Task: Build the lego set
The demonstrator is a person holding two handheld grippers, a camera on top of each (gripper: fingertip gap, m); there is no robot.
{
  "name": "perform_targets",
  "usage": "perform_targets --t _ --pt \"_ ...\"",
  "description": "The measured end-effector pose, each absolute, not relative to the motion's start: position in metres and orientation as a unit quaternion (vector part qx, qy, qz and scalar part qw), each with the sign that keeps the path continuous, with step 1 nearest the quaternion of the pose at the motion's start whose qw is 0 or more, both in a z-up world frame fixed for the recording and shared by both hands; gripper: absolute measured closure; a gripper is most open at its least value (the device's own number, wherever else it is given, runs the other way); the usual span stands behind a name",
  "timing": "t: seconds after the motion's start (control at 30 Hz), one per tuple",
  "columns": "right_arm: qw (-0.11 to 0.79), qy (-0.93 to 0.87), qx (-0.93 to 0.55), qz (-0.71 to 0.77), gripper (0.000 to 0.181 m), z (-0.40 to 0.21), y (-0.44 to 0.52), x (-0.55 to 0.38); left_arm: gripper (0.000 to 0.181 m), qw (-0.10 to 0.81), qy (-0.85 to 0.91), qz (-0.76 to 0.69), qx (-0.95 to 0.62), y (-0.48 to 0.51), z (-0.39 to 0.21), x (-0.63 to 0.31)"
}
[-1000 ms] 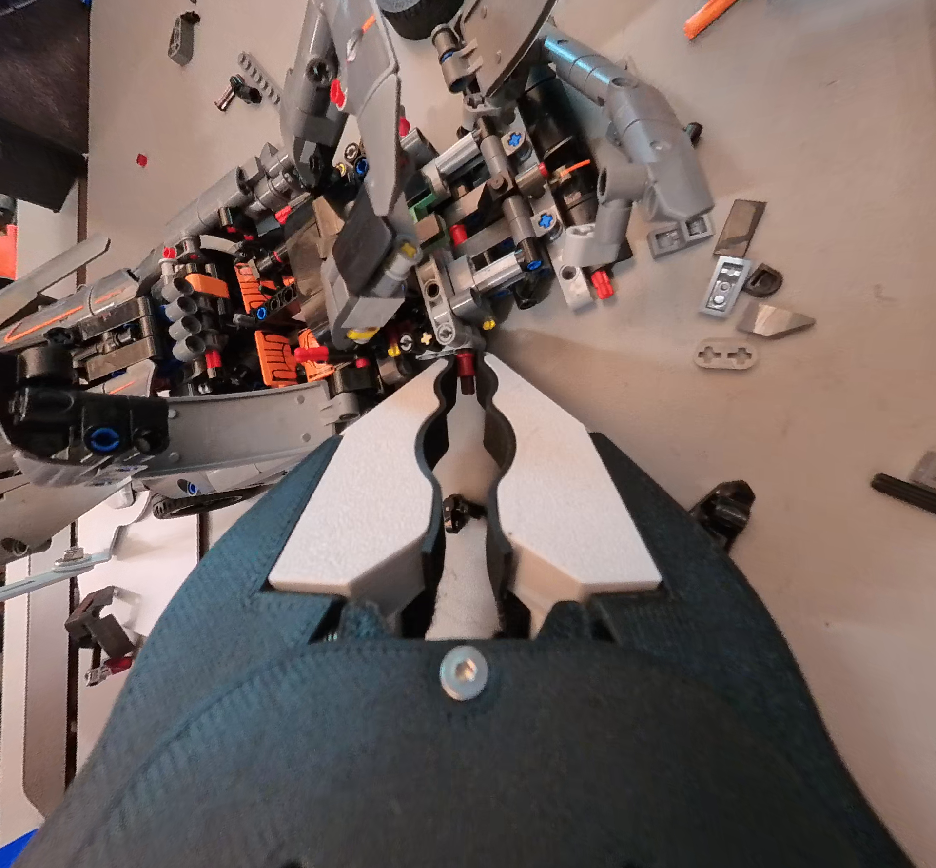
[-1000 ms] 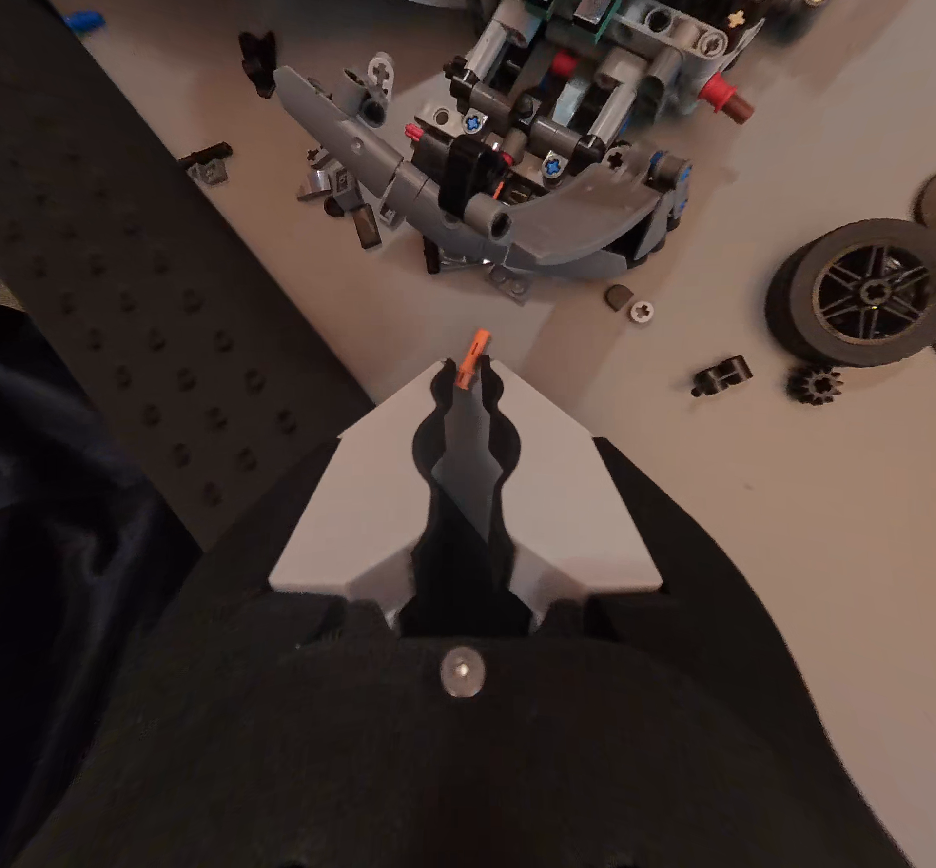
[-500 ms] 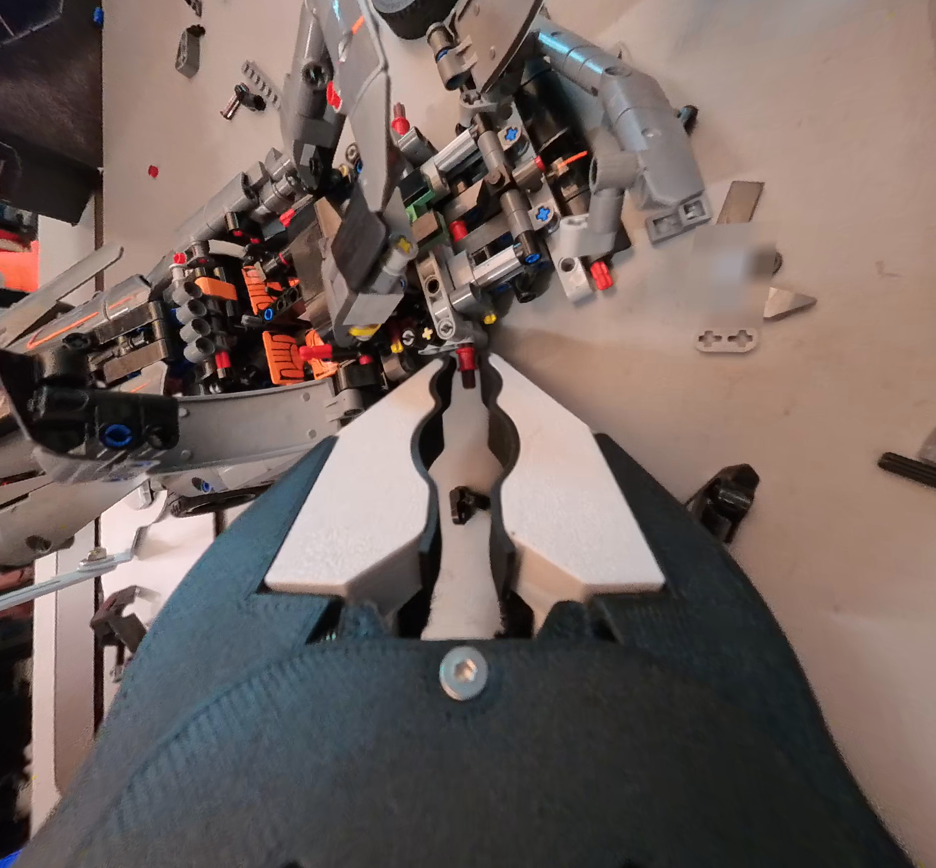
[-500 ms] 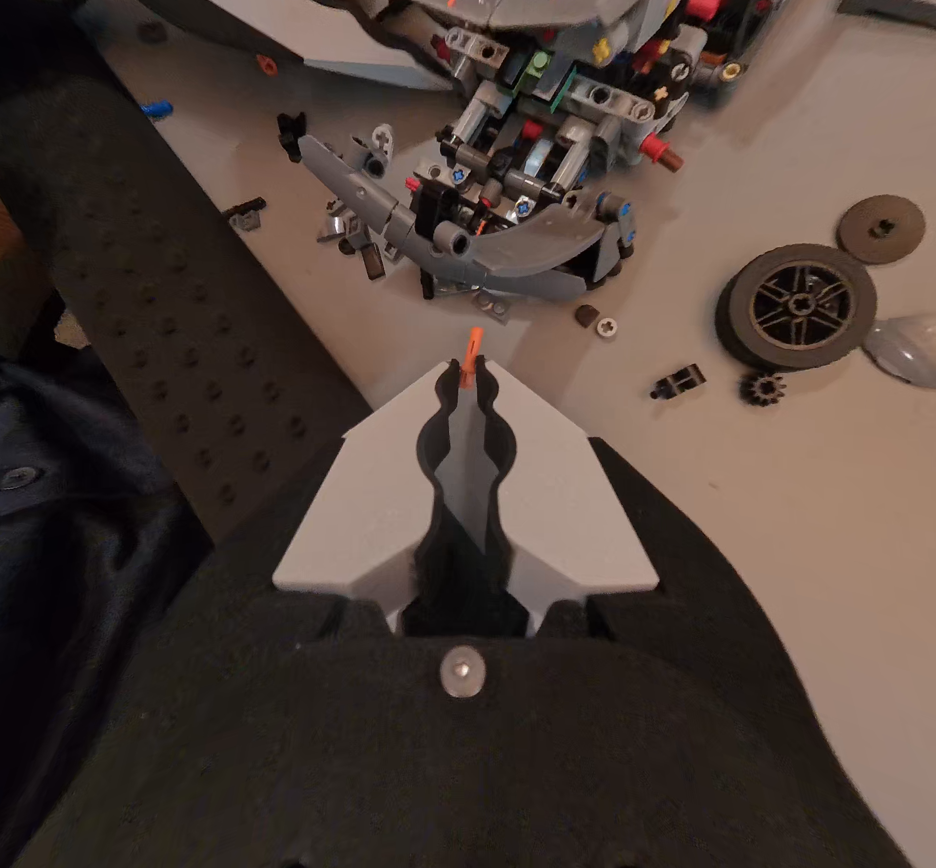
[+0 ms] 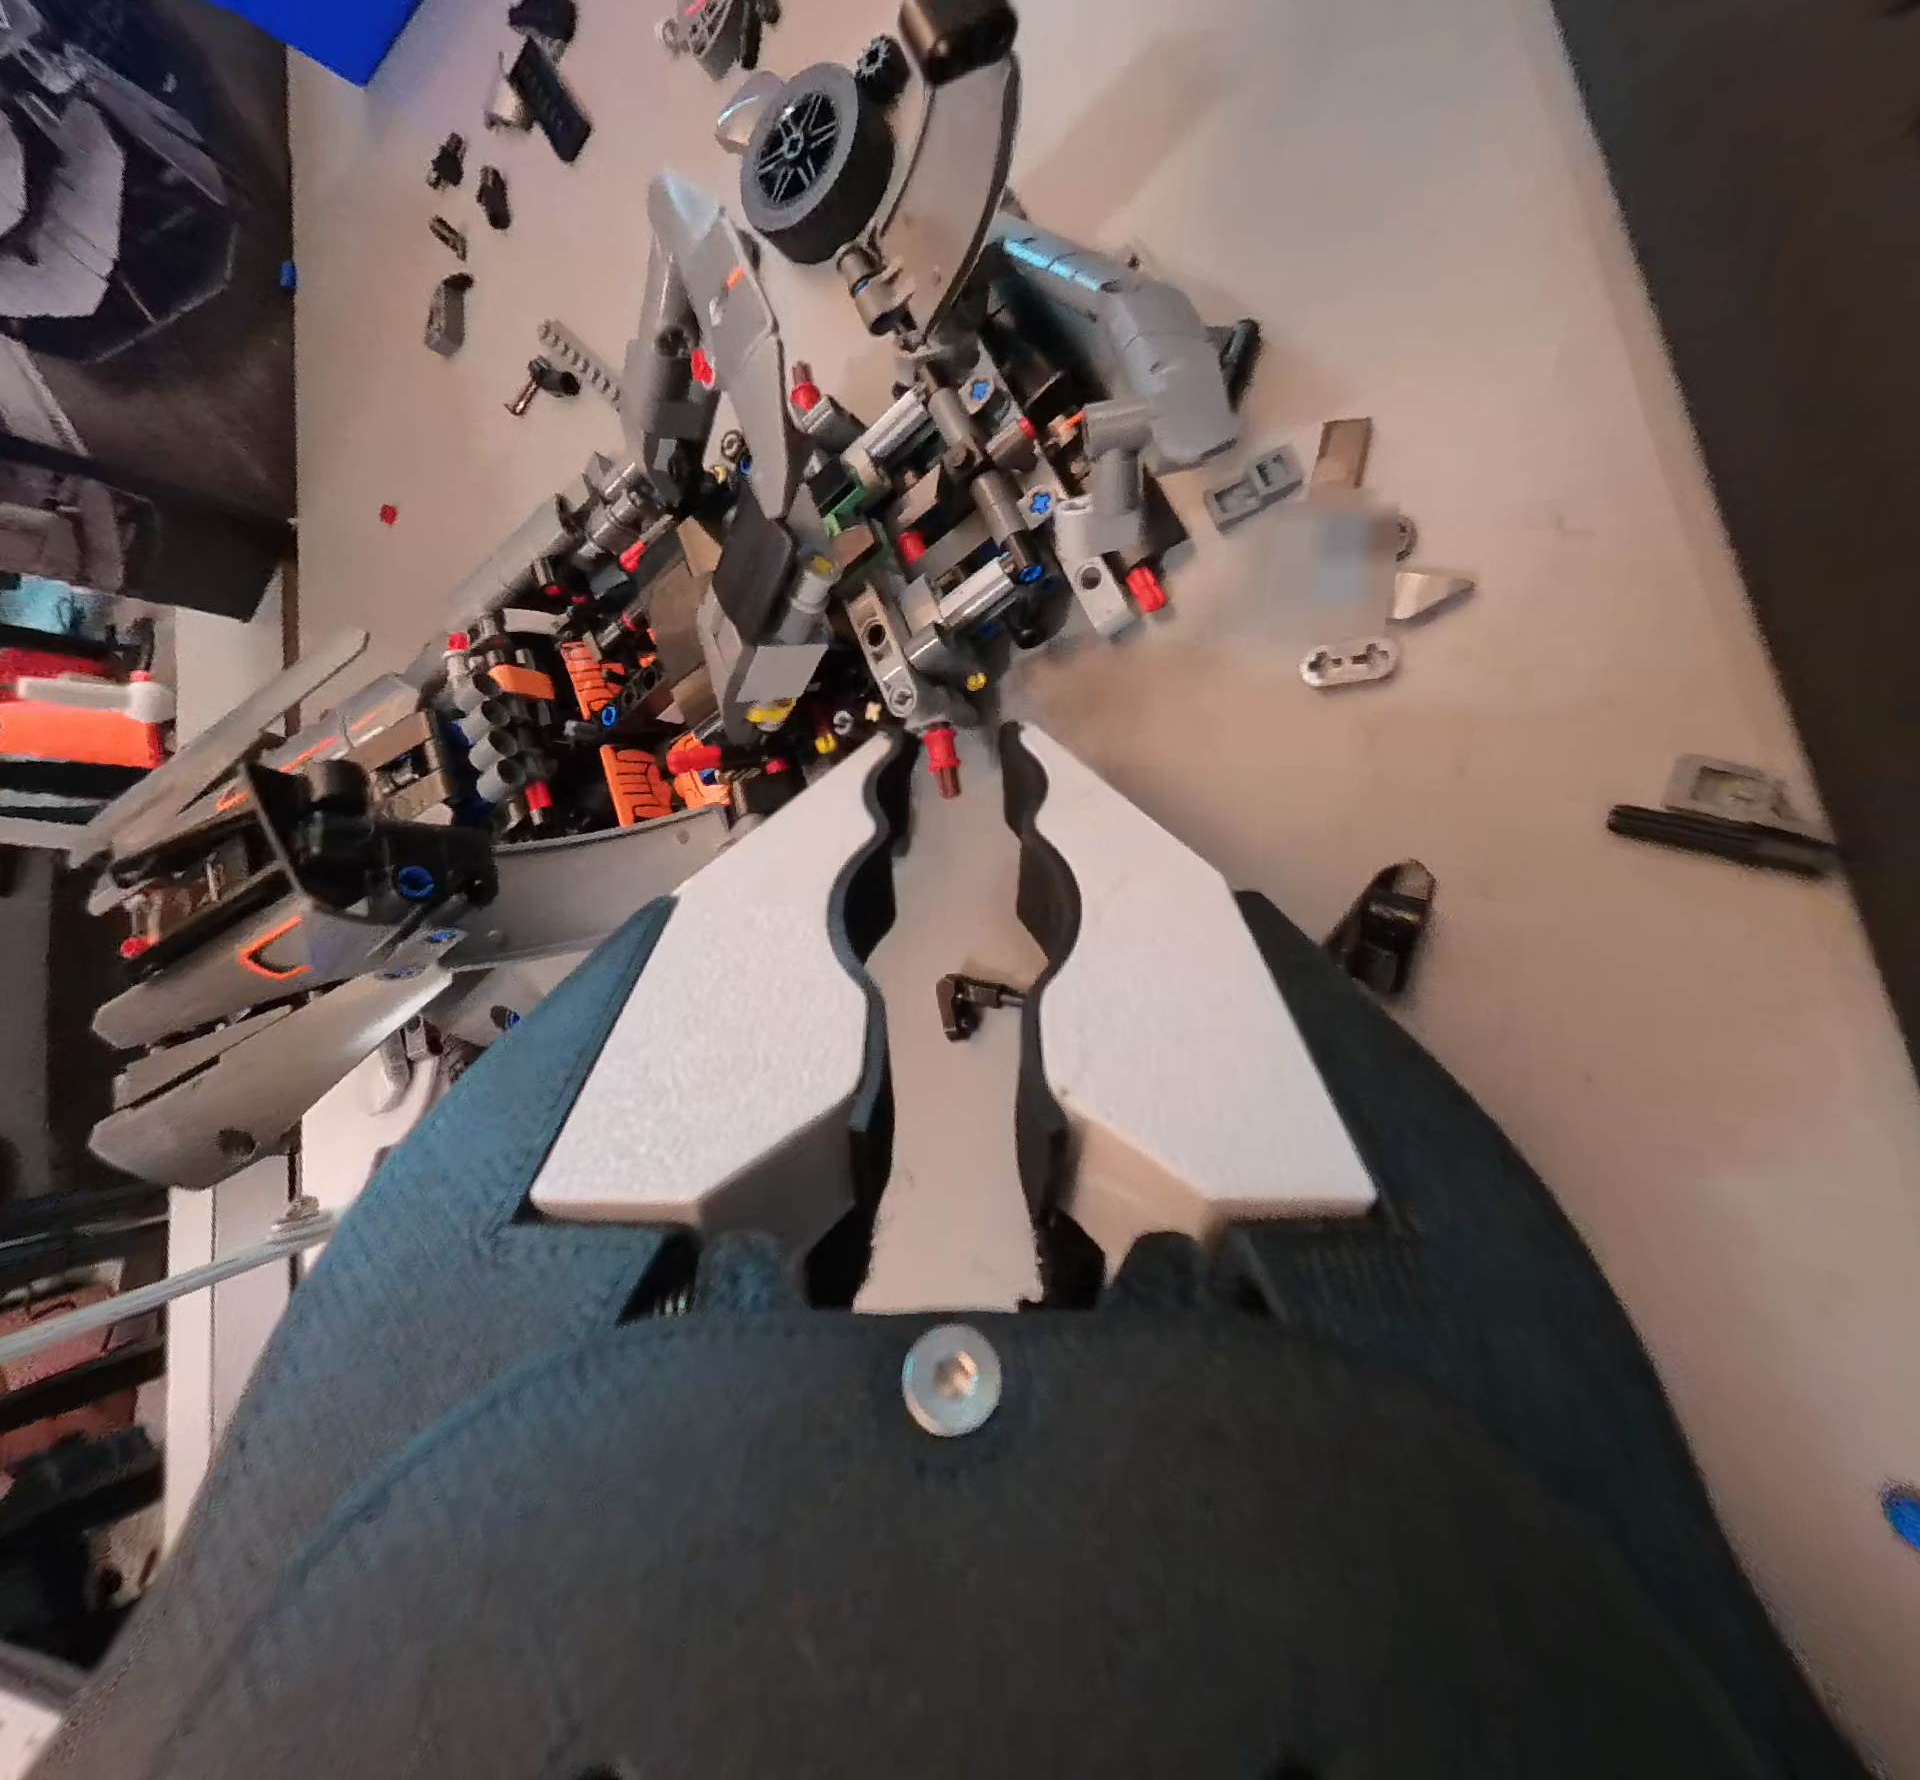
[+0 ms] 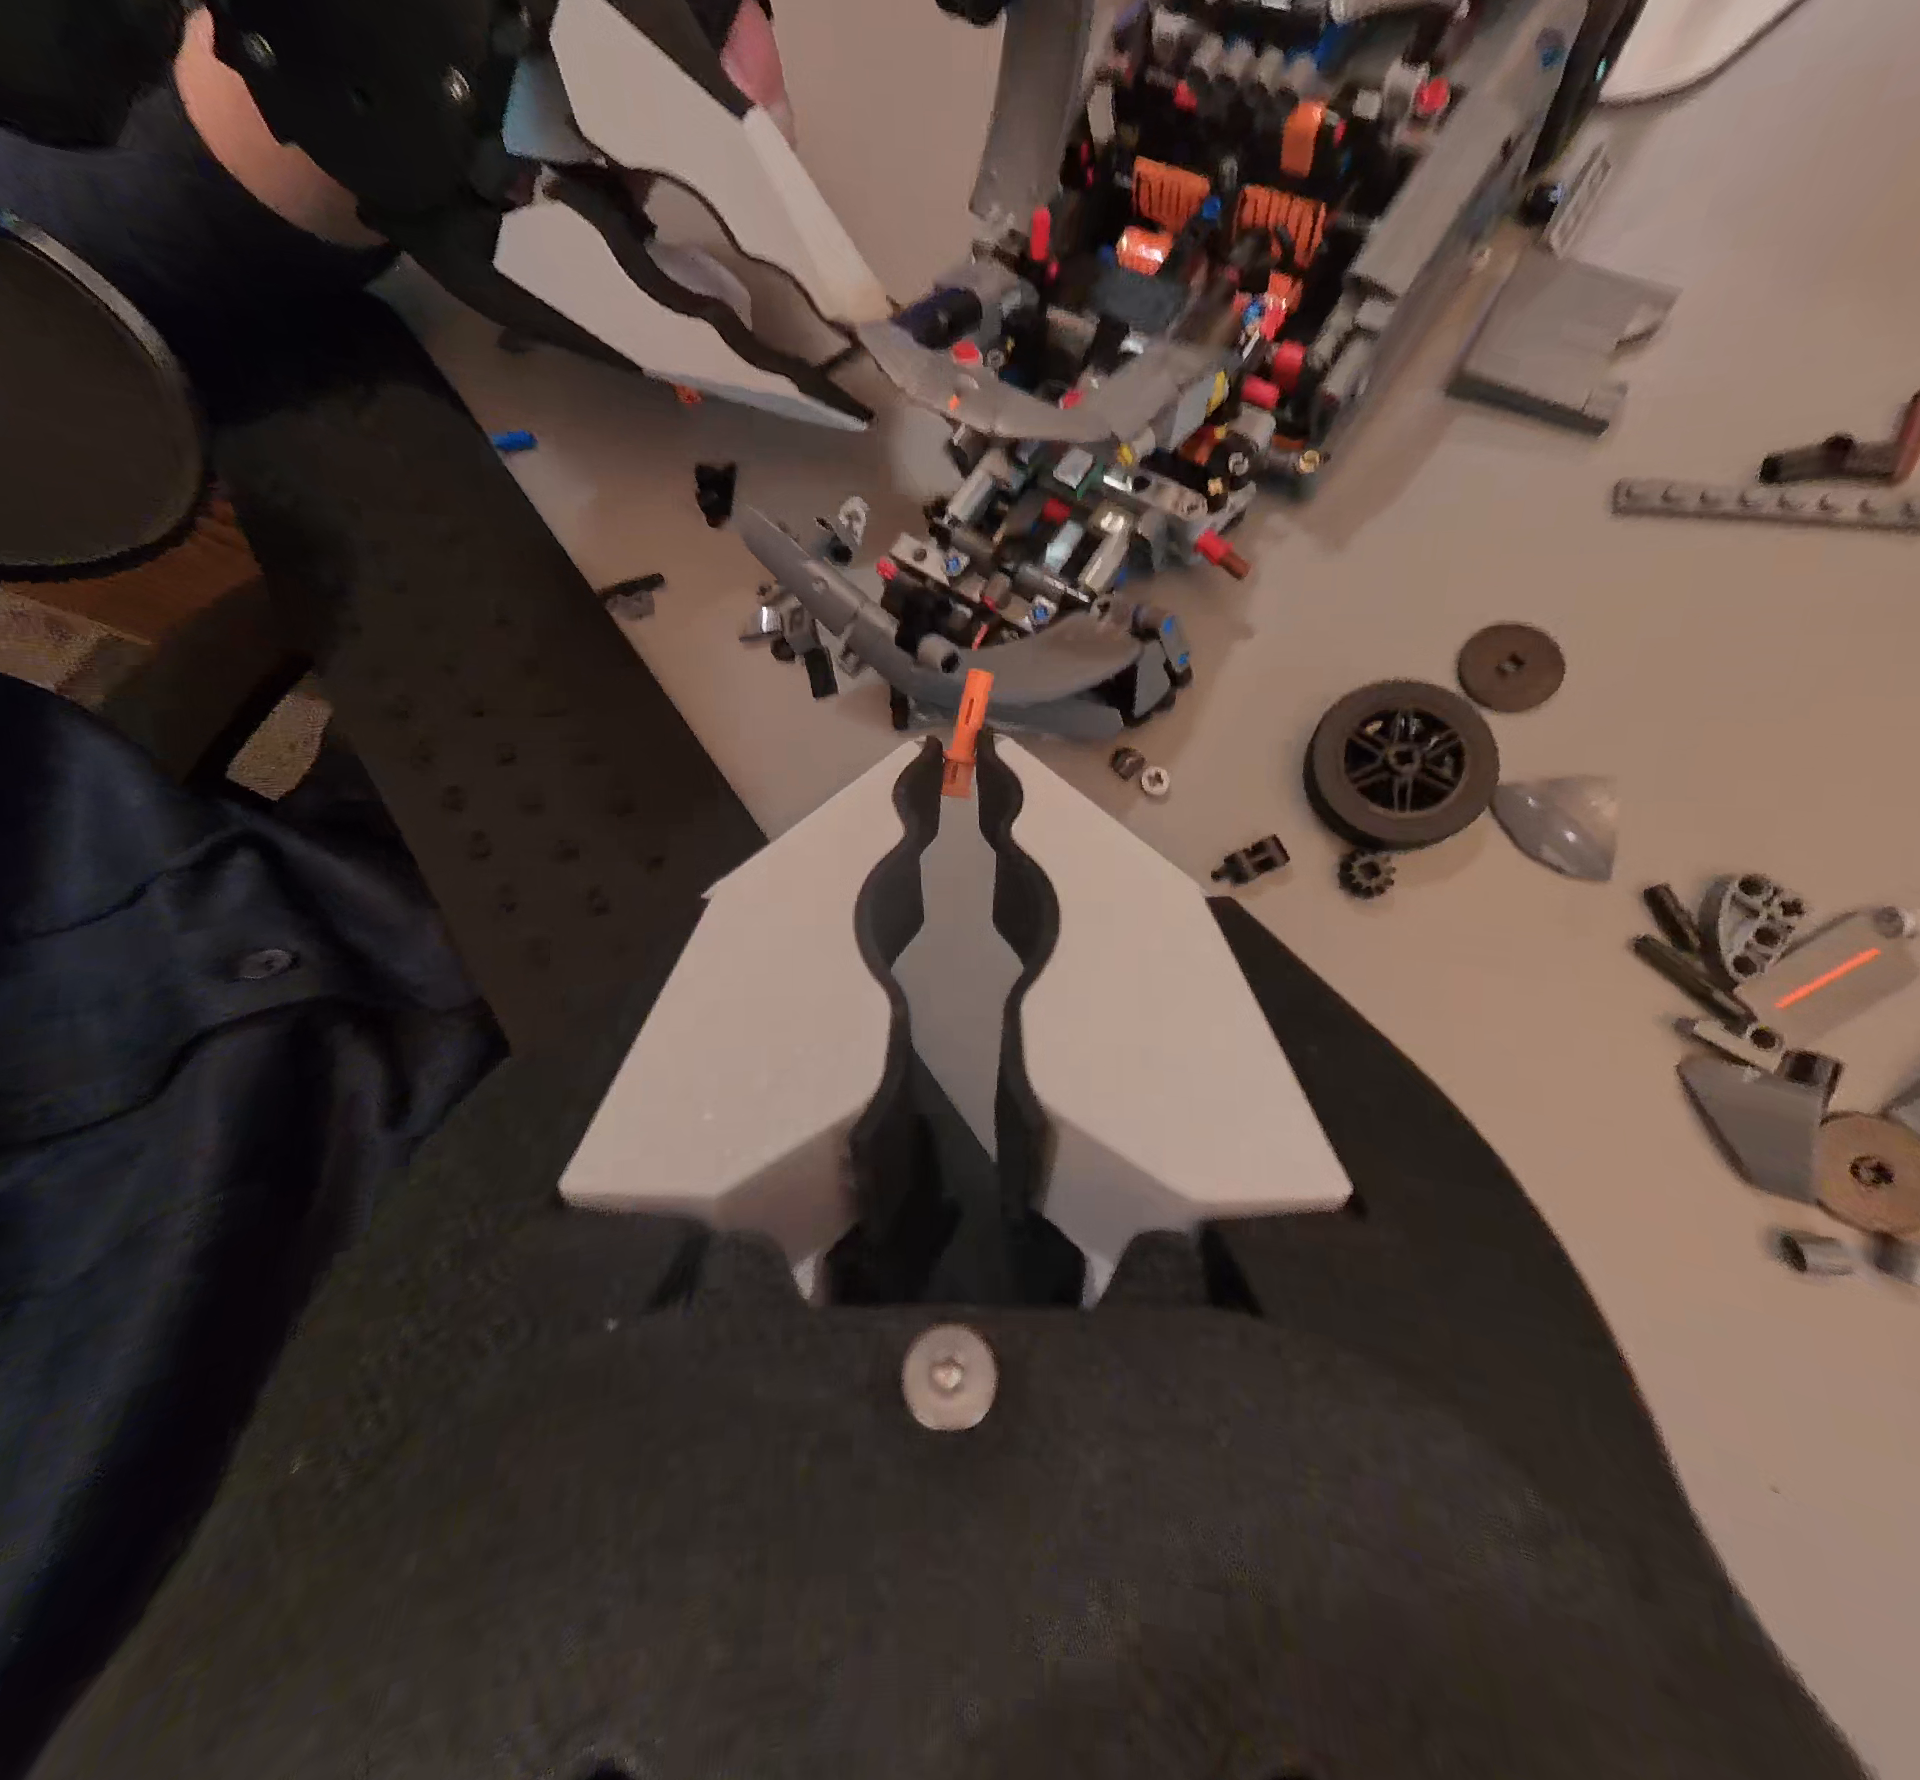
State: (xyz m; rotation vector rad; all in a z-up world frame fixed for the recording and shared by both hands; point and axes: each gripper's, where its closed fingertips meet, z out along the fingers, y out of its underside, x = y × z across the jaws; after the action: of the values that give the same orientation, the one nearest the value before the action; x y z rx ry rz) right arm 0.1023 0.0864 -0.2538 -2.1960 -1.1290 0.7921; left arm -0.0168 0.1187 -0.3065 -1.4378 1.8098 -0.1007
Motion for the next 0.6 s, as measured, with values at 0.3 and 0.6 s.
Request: perform_targets --t 0.3,0.6 --pt "0.281 -0.447 -0.778 0.339 0.177 -0.232 0.089 0.069 0.172 0.463 0.713 -0.034 -0.525 0.107 -0.283 0.000" --pt "0.244 -0.467 -0.751 0.399 0.177 -0.230 0.081 0.032 0.154 0.546 0.685 -0.007 -0.482 0.099 -0.249 0.020"
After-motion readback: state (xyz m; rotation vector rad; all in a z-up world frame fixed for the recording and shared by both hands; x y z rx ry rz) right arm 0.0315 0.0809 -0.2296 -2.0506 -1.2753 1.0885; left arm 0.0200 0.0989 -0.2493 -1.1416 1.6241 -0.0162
